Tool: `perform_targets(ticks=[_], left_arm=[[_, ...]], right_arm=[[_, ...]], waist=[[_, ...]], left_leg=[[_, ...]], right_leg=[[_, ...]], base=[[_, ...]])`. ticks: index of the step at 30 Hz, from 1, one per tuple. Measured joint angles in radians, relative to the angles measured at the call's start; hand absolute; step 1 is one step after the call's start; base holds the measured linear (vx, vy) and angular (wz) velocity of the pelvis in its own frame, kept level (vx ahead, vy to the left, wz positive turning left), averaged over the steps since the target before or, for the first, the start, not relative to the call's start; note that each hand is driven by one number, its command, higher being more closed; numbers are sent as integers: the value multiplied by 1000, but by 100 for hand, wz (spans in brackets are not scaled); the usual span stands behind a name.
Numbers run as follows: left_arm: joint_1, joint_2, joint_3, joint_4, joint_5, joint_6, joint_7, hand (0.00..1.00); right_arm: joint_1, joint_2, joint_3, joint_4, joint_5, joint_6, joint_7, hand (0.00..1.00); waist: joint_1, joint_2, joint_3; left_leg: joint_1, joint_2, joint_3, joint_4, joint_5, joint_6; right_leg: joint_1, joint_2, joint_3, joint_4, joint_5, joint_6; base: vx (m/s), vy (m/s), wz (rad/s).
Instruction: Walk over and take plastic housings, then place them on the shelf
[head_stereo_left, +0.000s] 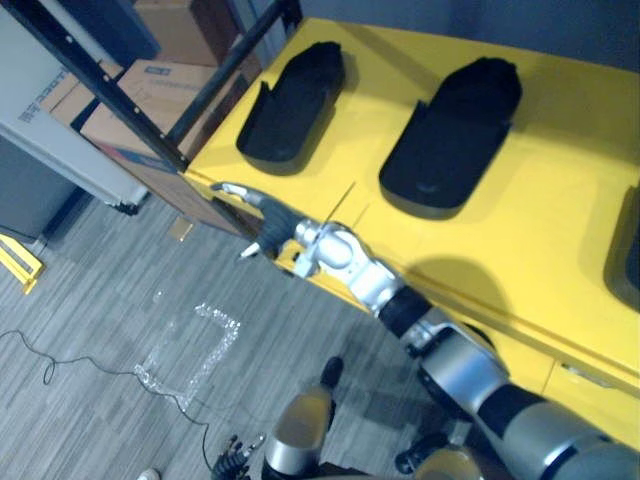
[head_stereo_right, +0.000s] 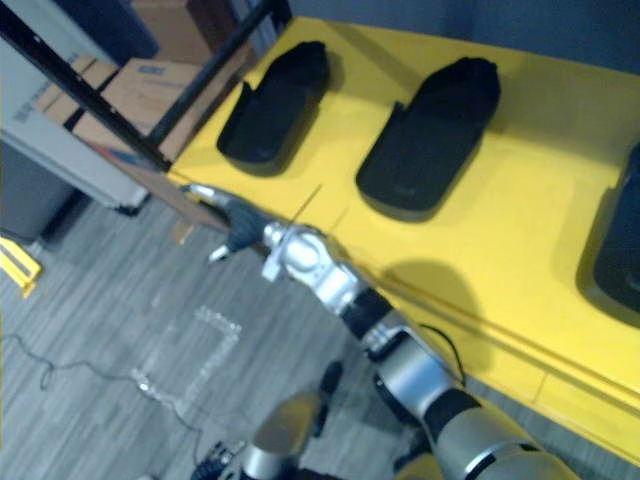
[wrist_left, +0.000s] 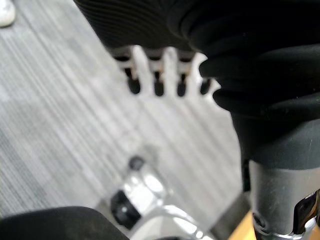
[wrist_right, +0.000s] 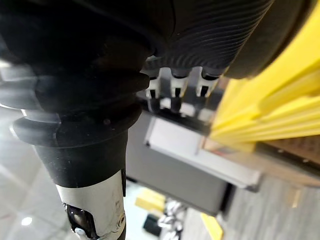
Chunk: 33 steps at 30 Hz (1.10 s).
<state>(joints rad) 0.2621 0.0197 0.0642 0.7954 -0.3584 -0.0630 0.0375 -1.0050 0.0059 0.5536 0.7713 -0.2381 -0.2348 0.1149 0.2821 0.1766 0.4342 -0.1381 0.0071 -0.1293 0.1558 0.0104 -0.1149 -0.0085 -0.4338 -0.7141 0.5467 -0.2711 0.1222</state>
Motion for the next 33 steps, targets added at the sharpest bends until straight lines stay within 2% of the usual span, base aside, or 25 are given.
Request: perform_targets(ticks=[4, 8, 11, 14, 15, 18, 22, 25, 33], left_arm=[[-3, 12, -3, -6, -30, 2, 8, 0], [-26, 13, -31, -11, -37, 5, 28, 0], [-28, 12, -51, -12, -39, 8, 29, 0], [-29, 12, -77, -23, -68, 8, 37, 0], [-33, 12, -89, -25, -68, 10, 37, 0], [-40, 12, -90, -29, -75, 14, 40, 0], [-52, 13, -112, -30, -75, 20, 48, 0], [-65, 12, -121, -36, -75, 20, 50, 0], [-65, 12, -122, -66, -75, 20, 67, 0]], right_arm=[[-4, -20, 0, 50, -52, 4, -44, 0], [-52, -51, -3, 82, -81, 18, -136, 0], [-84, -54, -7, 98, -91, 17, -191, 0], [-99, -64, -36, 122, -92, 16, -253, 0], [-107, -70, -47, 130, -91, 13, -272, 0], [-114, -69, -76, 140, -90, -7, -311, 0], [-122, -89, -113, 140, -85, -37, -312, 0], [-124, -92, -112, 139, -47, -33, -294, 0], [-124, -91, -111, 139, -39, -22, -252, 0]], waist=[[15, 2, 1], [37, 30, 13], [39, 35, 15], [58, 50, 21], [63, 58, 25], [66, 60, 24], [69, 60, 24], [69, 60, 24], [66, 60, 24]], left_leg=[[-40, 0, 0, 22, -2, 3], [-49, -1, -1, 30, -3, 4], [-77, -1, -2, 37, -2, 4], [-77, -8, -2, 39, -2, 4], [-79, -9, -3, 40, -2, 4], [-100, -10, -6, 50, -2, 4], [-101, -7, -3, 55, -2, 4], [-100, 8, 2, 55, -2, 4], [-86, 21, 11, 47, 2, -1]], right_leg=[[-29, 0, 0, 8, 0, -2], [-37, -3, 0, 16, -1, -4], [-65, -6, 1, 26, -2, -8], [-66, -18, 0, 36, -3, -8], [-67, -19, 0, 36, -3, -8], [-79, -19, -5, 38, -3, -8], [-78, -13, -3, 32, 2, -9], [-78, 5, 1, 15, 13, -17], [-75, 17, 11, 9, 17, -21]], base=[[-35, -2, 4], [-19, -1, 1], [-19, -3, 2], [1, -3, 3], [-9, -2, 4], [-9, -4, 5], [-10, -2, -2], [-28, -6, -11], [-18, -6, -5]])
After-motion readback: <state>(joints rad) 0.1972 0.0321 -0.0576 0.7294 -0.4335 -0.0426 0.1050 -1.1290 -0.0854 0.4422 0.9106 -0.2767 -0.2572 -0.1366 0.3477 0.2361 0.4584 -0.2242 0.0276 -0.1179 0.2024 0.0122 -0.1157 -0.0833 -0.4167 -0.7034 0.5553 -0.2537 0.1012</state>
